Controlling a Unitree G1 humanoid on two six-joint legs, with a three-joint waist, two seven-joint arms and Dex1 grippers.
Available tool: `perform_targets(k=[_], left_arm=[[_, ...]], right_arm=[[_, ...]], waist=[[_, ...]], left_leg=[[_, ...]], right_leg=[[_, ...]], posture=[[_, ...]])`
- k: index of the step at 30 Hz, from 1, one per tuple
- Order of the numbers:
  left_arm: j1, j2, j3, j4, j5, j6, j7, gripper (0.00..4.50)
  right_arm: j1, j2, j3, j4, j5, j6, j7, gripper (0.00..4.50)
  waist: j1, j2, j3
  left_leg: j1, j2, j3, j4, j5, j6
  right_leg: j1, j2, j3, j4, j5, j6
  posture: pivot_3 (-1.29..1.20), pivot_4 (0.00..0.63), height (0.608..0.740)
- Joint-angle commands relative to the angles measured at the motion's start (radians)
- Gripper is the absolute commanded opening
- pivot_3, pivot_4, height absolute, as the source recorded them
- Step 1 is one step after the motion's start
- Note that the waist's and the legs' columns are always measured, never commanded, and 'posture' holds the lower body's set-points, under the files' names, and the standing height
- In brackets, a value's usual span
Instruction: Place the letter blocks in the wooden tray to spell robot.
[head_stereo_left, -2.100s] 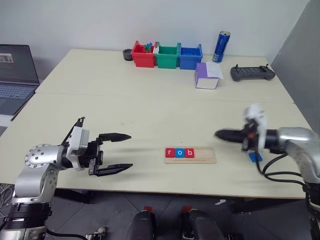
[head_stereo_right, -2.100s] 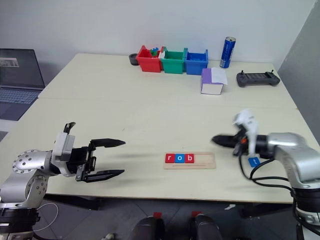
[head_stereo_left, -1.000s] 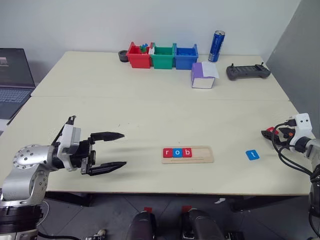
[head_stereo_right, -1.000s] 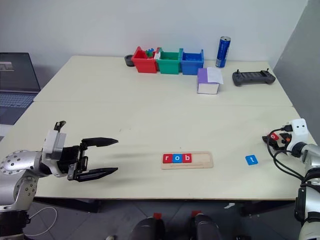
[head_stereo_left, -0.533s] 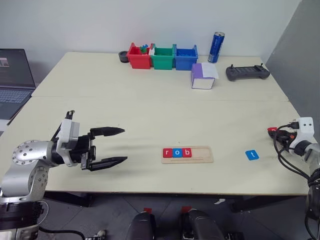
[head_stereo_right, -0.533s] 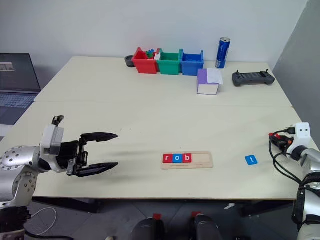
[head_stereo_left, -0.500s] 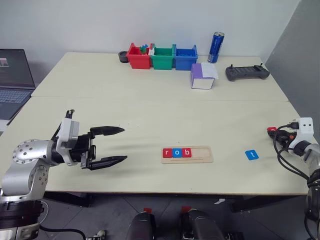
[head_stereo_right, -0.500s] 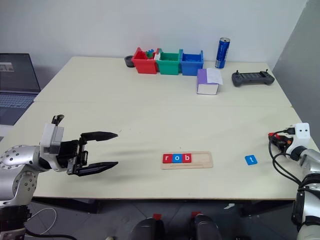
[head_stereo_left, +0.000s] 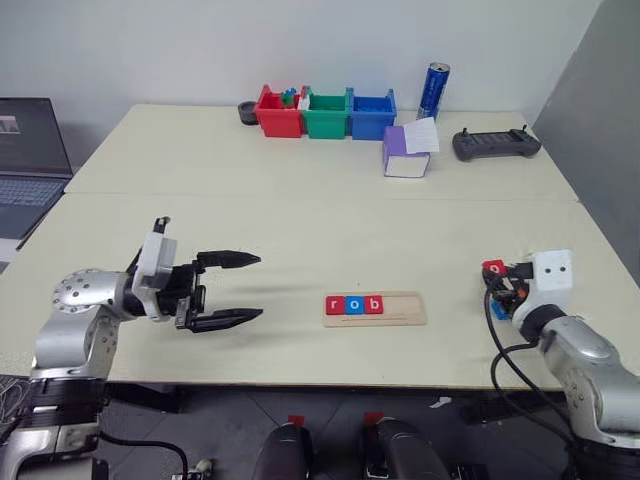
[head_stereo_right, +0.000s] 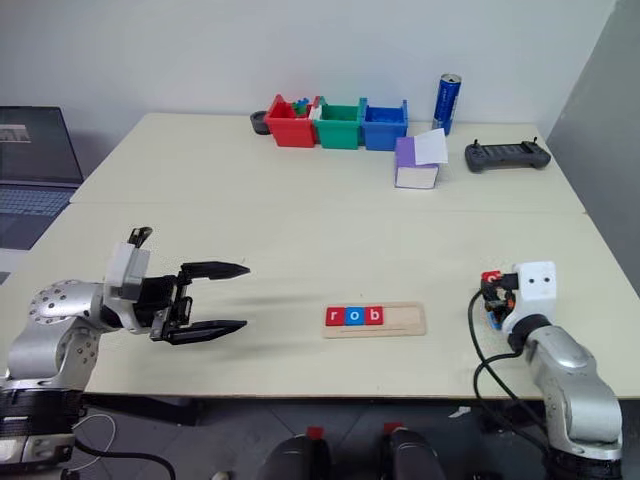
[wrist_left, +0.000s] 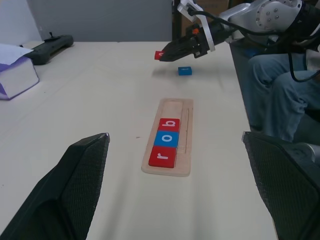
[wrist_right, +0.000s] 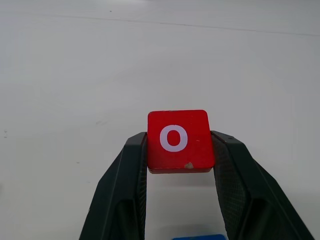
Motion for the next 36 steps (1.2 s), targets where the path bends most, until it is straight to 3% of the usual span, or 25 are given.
perform_targets(k=[1,12,16,19,21,24,28,31,36], left_arm=[[-0.026,-0.006,-0.002,0.007,0.004,-0.022,-0.015,4.50],[0.004,0.003,0.012,-0.010,-0.006,-0.019,-0.022,4.50],[0.018,0.007,0.020,-0.021,-0.008,-0.017,-0.015,4.50],[0.028,0.012,0.026,-0.029,-0.011,-0.014,-0.013,4.50],[0.025,0.016,0.030,-0.029,-0.009,-0.014,-0.009,4.50],[0.013,0.019,0.031,-0.020,-0.005,-0.016,-0.005,4.50],[0.010,0.021,0.029,-0.025,-0.005,-0.014,0.003,4.50],[0.005,0.025,0.031,-0.022,-0.004,-0.017,0.005,4.50],[0.012,0.031,0.039,-0.041,-0.006,-0.012,0.015,4.50]], right_arm=[[0.024,0.027,0.032,-0.095,-0.012,0.063,-0.050,1.45],[0.043,0.097,0.122,-0.157,0.000,0.197,-0.075,1.45],[0.010,0.085,0.117,-0.149,0.011,0.231,-0.058,2.89],[-0.026,-0.022,0.127,-0.160,0.025,0.271,0.023,3.90],[-0.062,-0.168,0.095,-0.123,0.049,0.234,0.150,4.47],[-0.102,-0.369,0.059,-0.014,0.098,0.081,0.399,4.47],[-0.156,-0.565,0.107,0.235,0.131,-0.264,0.869,4.47],[-0.293,-0.638,0.250,0.512,0.030,-0.485,1.103,4.47],[-0.536,-0.597,0.420,0.868,-0.128,-0.727,1.253,4.47]], waist=[[0.000,0.000,0.000],[-0.003,0.000,0.000],[-0.003,-0.001,0.000],[-0.003,-0.001,0.000],[-0.002,-0.001,0.000],[0.000,-0.001,0.000],[-0.001,-0.002,0.001],[-0.005,-0.003,0.002],[-0.005,-0.004,0.002]], left_leg=[[-0.001,0.000,0.000,0.000,0.000,0.000],[-0.003,0.000,0.000,0.000,0.000,0.000],[-0.002,0.000,0.000,0.000,0.000,0.000],[-0.003,0.000,0.000,0.000,0.000,0.000],[-0.003,-0.001,0.000,0.000,0.000,0.000],[-0.003,-0.002,0.000,0.000,-0.001,0.002],[-0.003,-0.001,-0.002,-0.001,-0.001,0.002],[-0.002,-0.001,-0.002,-0.001,-0.001,0.002],[-0.002,0.000,-0.001,0.000,-0.001,0.002]], right_leg=[[-0.001,0.000,0.000,0.000,0.000,0.000],[-0.003,0.000,0.001,0.000,0.000,0.000],[-0.003,0.000,0.001,0.000,0.000,0.000],[-0.003,0.000,0.000,0.000,0.000,0.000],[-0.003,0.000,0.000,0.000,0.000,0.000],[-0.003,0.000,0.000,-0.001,0.000,0.000],[-0.003,0.001,-0.001,-0.002,0.000,0.000],[-0.003,0.002,-0.001,-0.002,0.000,0.000],[-0.003,0.002,-0.001,-0.001,0.000,0.000]], posture=[[0.00,0.150,0.740],[0.00,0.150,0.740],[0.00,0.150,0.740],[0.00,0.150,0.740],[0.00,0.150,0.740],[0.00,0.150,0.740],[0.00,0.150,0.740],[0.00,0.150,0.740],[0.00,0.150,0.740]])
